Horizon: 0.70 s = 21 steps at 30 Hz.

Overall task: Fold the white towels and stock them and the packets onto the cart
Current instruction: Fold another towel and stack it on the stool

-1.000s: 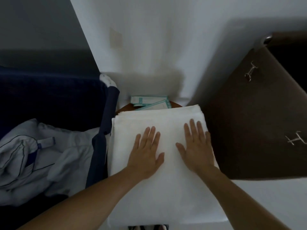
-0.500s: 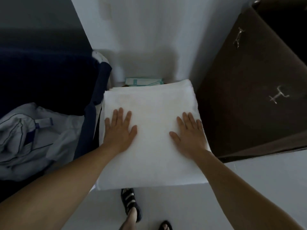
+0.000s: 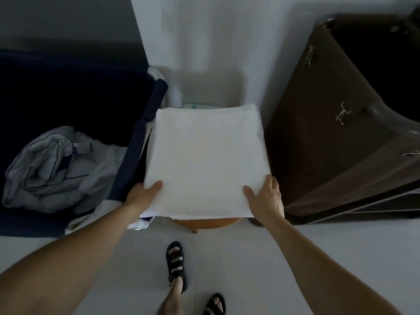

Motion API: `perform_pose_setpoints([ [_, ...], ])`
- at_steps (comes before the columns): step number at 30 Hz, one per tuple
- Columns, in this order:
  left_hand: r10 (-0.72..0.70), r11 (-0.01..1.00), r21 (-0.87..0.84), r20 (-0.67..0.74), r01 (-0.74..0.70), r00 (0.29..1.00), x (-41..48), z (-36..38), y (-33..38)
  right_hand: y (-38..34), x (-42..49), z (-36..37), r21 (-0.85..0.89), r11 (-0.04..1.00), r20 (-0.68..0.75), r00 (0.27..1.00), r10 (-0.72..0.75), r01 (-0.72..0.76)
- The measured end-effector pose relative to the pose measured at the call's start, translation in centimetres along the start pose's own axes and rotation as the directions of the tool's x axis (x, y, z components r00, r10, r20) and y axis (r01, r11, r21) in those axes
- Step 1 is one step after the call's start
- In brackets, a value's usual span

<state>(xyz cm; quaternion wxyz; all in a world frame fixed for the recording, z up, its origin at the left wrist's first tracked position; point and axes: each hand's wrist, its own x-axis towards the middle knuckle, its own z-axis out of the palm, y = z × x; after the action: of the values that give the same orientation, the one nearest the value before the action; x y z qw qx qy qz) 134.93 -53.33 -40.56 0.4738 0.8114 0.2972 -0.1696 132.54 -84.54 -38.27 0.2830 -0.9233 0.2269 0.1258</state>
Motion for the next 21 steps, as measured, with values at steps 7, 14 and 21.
perform_pose_setpoints([
  [7, -0.082, 0.99, 0.115, 0.031, 0.078, 0.996, -0.6, -2.2, 4.2, -2.2, 1.0, -2.9, -0.07, 0.974, 0.055, 0.974, 0.219, -0.216],
  [14, -0.226, 0.957, -0.102, 0.325, 0.271, 0.918, 1.1, -5.1, 6.8, -3.1, 3.6, -5.0, 0.107, 0.946, 0.168, 0.944, 0.286, -0.305],
  [21, -0.216, 0.939, -0.166, 0.4, 0.302, 0.891, 2.6, -4.3, 6.8, -3.5, 5.0, -4.5, 0.37, 0.87, 0.287, 0.931, 0.226, -0.325],
])
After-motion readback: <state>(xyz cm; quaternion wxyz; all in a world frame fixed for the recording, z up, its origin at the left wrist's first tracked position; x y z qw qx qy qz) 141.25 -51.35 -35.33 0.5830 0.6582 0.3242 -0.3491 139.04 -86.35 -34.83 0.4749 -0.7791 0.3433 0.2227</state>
